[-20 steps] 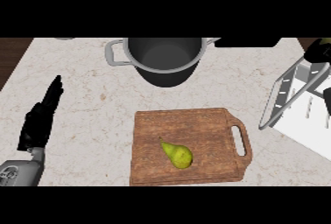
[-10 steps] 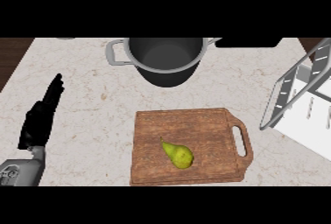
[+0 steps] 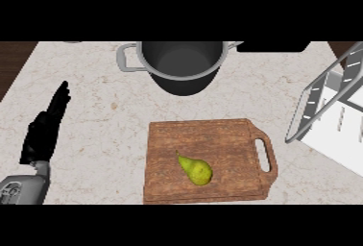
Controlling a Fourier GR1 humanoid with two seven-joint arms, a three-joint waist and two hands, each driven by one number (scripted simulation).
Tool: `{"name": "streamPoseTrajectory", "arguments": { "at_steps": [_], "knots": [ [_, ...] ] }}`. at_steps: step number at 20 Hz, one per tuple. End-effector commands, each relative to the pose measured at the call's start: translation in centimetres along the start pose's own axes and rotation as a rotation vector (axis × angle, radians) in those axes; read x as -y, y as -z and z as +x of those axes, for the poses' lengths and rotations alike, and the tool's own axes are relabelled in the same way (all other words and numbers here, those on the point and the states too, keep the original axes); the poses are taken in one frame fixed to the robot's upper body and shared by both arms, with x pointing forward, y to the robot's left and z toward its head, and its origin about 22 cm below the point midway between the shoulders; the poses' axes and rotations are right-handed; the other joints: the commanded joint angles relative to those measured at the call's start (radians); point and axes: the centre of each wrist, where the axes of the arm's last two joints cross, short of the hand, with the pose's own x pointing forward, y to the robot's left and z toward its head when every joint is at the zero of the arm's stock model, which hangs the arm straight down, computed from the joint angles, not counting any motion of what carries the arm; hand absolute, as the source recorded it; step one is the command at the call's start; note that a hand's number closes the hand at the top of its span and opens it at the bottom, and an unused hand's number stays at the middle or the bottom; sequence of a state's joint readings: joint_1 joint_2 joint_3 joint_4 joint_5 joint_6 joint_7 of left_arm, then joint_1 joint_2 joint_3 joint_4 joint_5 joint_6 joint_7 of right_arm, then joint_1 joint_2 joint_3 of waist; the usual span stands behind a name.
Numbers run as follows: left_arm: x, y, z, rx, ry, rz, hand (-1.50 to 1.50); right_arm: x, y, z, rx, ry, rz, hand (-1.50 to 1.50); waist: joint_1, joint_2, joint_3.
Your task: Pick the eggplant from the cutting board and place it in the tiered basket
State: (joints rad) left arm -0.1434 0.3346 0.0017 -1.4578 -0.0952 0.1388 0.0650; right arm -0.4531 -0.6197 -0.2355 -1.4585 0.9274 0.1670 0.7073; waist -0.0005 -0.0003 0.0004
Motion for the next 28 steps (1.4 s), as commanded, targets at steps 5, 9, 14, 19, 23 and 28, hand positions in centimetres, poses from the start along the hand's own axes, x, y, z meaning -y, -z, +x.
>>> {"name": "streamPoseTrajectory", "arguments": {
  "at_steps": [5, 9, 14, 19, 23, 28],
  "knots": [
    [0.6, 1.4, -0.2, -0.008, 0.007, -0.012, 0.00, -1.6, 0.8, -3.0, -0.116, 0.175, 0.117, -1.50, -0.003, 0.001, 0.000],
    [-2.1, 0.2, -1.5, -0.005, 0.005, 0.000, 0.00, -2.1, 0.3, -4.6, -0.112, 0.326, 0.014, -1.50, -0.001, 0.000, 0.000],
    [1.0, -0.1, 1.3, -0.003, 0.004, -0.005, 0.00, 1.5, 1.4, -6.0, -0.100, 0.415, -0.135, -1.50, 0.000, -0.001, 0.001],
    [0.8, -0.9, 1.0, -0.006, 0.005, 0.010, 0.00, 3.9, -1.8, -6.0, -0.133, 0.471, -0.239, -1.50, -0.007, -0.004, 0.000],
    [0.9, -0.5, 0.0, -0.022, 0.010, 0.001, 0.00, 7.7, -2.6, -8.4, -0.224, 0.514, -0.202, -1.50, -0.013, -0.003, -0.001],
    [-0.8, -0.6, -0.8, -0.028, -0.001, 0.032, 0.00, 9.5, -6.2, -15.2, -0.287, 0.591, -0.163, -1.50, -0.045, -0.010, 0.000]
  ]
}}
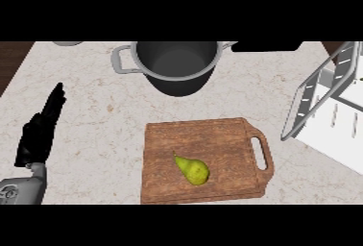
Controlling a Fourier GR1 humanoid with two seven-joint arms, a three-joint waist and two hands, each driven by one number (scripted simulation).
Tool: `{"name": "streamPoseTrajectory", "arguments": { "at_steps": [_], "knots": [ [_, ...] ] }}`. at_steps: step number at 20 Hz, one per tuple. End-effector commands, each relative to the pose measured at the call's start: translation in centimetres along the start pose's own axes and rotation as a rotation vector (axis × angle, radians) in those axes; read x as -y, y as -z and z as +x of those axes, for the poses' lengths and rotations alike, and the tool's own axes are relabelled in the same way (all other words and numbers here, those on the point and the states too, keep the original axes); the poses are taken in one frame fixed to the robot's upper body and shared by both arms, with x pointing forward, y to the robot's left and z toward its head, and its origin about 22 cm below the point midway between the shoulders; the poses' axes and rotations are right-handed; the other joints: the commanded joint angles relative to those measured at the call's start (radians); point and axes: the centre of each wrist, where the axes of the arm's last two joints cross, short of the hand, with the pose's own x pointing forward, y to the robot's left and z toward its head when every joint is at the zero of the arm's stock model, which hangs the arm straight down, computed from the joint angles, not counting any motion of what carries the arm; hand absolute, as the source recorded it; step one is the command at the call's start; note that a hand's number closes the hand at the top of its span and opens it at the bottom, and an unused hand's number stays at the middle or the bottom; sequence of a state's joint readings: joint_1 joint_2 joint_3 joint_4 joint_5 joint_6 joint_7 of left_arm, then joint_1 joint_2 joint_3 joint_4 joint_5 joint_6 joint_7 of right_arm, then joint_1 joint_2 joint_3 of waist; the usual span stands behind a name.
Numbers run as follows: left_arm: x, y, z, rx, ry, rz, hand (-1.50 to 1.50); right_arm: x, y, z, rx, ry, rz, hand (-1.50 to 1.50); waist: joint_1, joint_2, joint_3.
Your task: Pick the eggplant from the cutting board and place it in the tiered basket
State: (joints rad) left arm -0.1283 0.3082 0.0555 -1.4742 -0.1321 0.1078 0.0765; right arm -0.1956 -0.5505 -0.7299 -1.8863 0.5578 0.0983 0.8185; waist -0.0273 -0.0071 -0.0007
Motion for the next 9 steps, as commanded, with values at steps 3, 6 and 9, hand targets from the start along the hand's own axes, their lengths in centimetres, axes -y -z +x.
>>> {"name": "streamPoseTrajectory", "arguments": {
  "at_steps": [3, 6, 9],
  "knots": [
    [0.2, -0.9, 1.2, 0.004, -0.009, 0.018, 0.00, 6.2, -2.9, -5.9, -0.042, 0.014, 0.019, -1.50, -0.010, -0.005, 0.002],
    [1.0, -0.7, -1.1, -0.022, 0.010, 0.024, 0.00, 8.6, -4.1, -9.1, -0.023, 0.075, 0.032, -1.50, -0.027, -0.004, 0.001],
    [-0.8, -0.1, -0.4, -0.003, 0.004, 0.024, 0.00, 11.5, -5.5, -11.1, -0.009, 0.126, 0.007, -1.50, -0.012, -0.001, 0.001]
  ]
}}
